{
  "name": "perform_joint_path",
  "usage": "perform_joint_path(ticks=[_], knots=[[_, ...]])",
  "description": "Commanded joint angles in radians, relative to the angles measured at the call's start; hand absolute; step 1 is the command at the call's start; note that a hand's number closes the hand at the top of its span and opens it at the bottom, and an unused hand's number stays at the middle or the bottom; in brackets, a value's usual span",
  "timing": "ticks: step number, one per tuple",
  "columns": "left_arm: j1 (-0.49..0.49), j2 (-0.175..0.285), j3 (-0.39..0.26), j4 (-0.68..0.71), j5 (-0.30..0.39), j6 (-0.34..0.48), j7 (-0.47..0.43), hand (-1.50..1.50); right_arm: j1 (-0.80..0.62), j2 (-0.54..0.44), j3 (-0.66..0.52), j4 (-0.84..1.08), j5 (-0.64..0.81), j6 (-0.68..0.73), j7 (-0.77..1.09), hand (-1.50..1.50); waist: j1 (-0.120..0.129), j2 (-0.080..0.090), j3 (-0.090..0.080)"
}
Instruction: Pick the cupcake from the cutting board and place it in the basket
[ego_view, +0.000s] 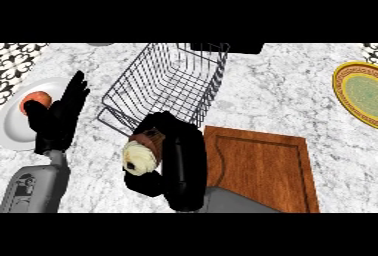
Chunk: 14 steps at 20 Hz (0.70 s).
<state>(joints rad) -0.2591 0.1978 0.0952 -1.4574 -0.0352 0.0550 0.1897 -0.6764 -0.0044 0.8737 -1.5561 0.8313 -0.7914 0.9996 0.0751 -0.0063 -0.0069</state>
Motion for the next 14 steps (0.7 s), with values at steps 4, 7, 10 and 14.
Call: perform_joint_path(ticks=[4,7,10,14], knots=[[-0.025,-0.022,-0.024,0.01,-0.013,0.006,-0.011,0.0,-0.334,0.004,-0.104,0.21,-0.022,0.068,0.252,1.5,0.032,0.008,-0.001],[-0.031,-0.011,-0.013,0.019,-0.003,-0.006,-0.015,0.0,-0.444,0.004,-0.114,0.293,-0.059,0.09,0.314,1.5,0.039,0.009,0.0],[-0.071,-0.016,-0.02,0.046,-0.018,0.005,0.002,0.0,-0.503,0.004,-0.1,0.392,-0.106,0.075,0.338,1.5,0.032,0.018,0.001],[-0.019,-0.016,-0.027,0.027,-0.017,-0.011,-0.052,0.0,-0.529,0.004,-0.116,0.542,-0.185,0.011,0.277,1.5,0.048,0.026,0.002]])
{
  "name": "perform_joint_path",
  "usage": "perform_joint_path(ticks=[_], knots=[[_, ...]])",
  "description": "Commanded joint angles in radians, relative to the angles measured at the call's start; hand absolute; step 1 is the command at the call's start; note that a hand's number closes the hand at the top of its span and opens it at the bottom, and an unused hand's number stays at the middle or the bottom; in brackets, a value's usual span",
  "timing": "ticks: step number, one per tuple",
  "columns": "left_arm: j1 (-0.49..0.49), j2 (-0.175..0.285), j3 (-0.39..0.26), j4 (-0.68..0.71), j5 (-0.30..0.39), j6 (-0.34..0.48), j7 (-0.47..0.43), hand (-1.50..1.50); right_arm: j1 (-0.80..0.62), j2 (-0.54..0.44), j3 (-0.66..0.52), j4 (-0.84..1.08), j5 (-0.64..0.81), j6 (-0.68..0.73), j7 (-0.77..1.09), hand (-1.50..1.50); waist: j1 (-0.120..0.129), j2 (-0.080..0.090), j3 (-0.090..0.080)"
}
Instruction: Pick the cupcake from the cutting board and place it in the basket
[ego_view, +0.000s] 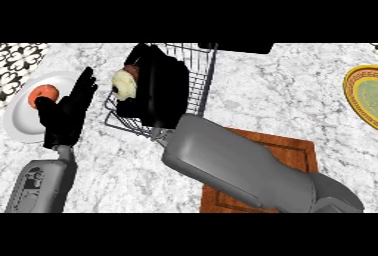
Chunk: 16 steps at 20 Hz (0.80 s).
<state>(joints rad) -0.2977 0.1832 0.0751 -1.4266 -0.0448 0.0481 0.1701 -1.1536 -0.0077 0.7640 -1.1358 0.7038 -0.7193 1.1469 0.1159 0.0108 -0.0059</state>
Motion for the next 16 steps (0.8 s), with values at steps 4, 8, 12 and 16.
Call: perform_joint_path(ticks=[4,8,12,16], knots=[[-0.015,-0.031,-0.02,0.036,-0.036,0.036,-0.028,0.0,-0.127,0.007,0.025,0.187,-0.127,-0.058,0.165,1.5,-0.002,0.007,0.001],[0.016,-0.006,0.001,-0.012,-0.003,0.008,-0.002,0.0,-0.152,0.007,0.027,0.259,-0.206,-0.116,0.107,1.5,-0.002,0.004,0.003],[0.01,0.025,0.036,0.041,0.025,-0.03,-0.043,0.0,-0.149,0.007,0.028,0.275,-0.312,-0.178,0.023,1.5,-0.013,0.01,0.003],[0.031,0.001,0.025,0.015,0.016,-0.008,-0.031,0.0,-0.138,0.007,0.059,0.319,-0.385,-0.22,-0.048,1.5,-0.032,0.004,0.004]])
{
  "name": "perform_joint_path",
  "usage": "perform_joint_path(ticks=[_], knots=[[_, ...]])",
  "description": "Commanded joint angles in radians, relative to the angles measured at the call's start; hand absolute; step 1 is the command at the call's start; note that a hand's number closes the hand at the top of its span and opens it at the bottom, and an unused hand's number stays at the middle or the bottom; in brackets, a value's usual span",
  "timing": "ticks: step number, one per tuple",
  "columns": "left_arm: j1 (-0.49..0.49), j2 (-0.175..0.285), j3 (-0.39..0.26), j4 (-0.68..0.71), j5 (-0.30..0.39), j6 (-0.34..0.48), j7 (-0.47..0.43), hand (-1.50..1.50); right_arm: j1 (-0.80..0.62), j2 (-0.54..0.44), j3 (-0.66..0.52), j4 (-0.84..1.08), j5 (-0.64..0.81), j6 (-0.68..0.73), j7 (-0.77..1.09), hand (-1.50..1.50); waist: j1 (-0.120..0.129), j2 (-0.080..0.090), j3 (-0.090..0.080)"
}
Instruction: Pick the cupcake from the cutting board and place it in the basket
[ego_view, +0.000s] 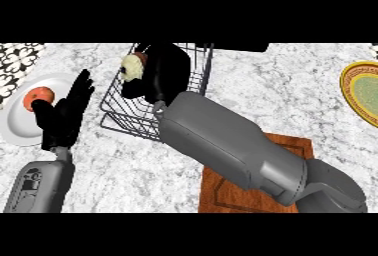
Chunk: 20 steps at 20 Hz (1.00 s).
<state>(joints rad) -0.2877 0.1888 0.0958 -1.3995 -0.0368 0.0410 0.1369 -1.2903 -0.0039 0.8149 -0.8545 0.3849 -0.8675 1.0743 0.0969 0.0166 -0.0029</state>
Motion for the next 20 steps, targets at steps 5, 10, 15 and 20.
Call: perform_joint_path(ticks=[5,10,15,20], knots=[[-0.001,-0.02,-0.013,-0.011,-0.026,0.037,0.018,0.0,-0.142,0.004,0.249,0.224,0.149,0.299,-0.038,1.5,-0.034,-0.008,-0.001],[0.024,0.021,0.031,-0.032,0.016,0.001,0.021,0.0,-0.234,0.004,0.285,0.231,0.135,0.413,-0.033,1.5,-0.035,-0.011,0.0],[0.051,-0.009,-0.008,-0.044,-0.007,0.005,0.002,0.0,-0.226,0.004,0.272,0.303,0.085,0.383,-0.094,1.5,-0.016,-0.001,0.0],[0.018,0.004,0.008,-0.034,0.002,0.001,0.004,0.0,-0.23,0.004,0.263,0.336,0.018,0.505,-0.064,1.5,-0.006,0.003,-0.001]])
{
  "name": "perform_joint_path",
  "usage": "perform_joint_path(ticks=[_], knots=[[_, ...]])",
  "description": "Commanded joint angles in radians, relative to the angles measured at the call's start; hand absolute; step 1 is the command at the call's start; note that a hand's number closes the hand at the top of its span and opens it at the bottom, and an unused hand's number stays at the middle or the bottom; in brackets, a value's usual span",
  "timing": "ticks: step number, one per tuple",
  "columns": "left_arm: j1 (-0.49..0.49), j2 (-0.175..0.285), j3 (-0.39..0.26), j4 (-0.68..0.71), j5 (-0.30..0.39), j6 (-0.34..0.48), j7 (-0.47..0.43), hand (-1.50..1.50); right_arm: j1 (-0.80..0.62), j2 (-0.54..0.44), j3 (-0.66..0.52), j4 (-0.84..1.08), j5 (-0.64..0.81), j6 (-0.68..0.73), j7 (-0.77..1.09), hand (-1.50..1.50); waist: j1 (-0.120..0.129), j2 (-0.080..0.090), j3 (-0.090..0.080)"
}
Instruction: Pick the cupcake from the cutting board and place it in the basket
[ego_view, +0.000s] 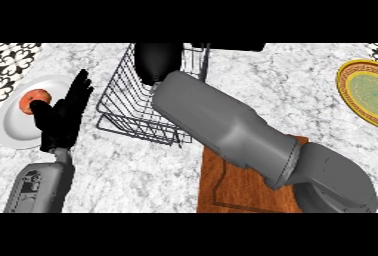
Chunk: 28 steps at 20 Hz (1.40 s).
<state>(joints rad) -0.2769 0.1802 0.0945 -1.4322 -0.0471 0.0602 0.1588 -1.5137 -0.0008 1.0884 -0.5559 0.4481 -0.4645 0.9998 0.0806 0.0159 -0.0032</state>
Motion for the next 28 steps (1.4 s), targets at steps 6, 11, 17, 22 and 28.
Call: perform_joint_path(ticks=[6,11,17,22,28], knots=[[-0.028,0.032,0.013,-0.051,0.03,-0.036,0.063,0.0,0.052,0.001,-0.019,0.048,-0.125,0.181,-0.044,1.5,0.018,0.004,0.001],[-0.008,0.023,0.019,-0.004,0.013,-0.019,0.024,0.0,0.044,0.001,-0.009,0.037,-0.128,0.166,-0.035,1.5,-0.002,0.001,0.001],[0.023,-0.011,-0.002,-0.037,0.001,0.002,0.006,0.0,0.071,0.001,-0.001,0.112,-0.114,0.149,-0.102,1.5,0.003,0.002,0.001],[0.013,-0.01,-0.025,-0.064,-0.017,0.002,0.055,0.0,0.102,0.001,0.037,0.079,-0.097,0.163,-0.061,1.5,-0.001,-0.001,0.002],[-0.004,0.014,0.006,-0.052,-0.009,-0.002,0.043,0.0,0.101,0.001,0.021,0.144,-0.109,0.199,-0.134,1.5,-0.006,0.003,0.002]])
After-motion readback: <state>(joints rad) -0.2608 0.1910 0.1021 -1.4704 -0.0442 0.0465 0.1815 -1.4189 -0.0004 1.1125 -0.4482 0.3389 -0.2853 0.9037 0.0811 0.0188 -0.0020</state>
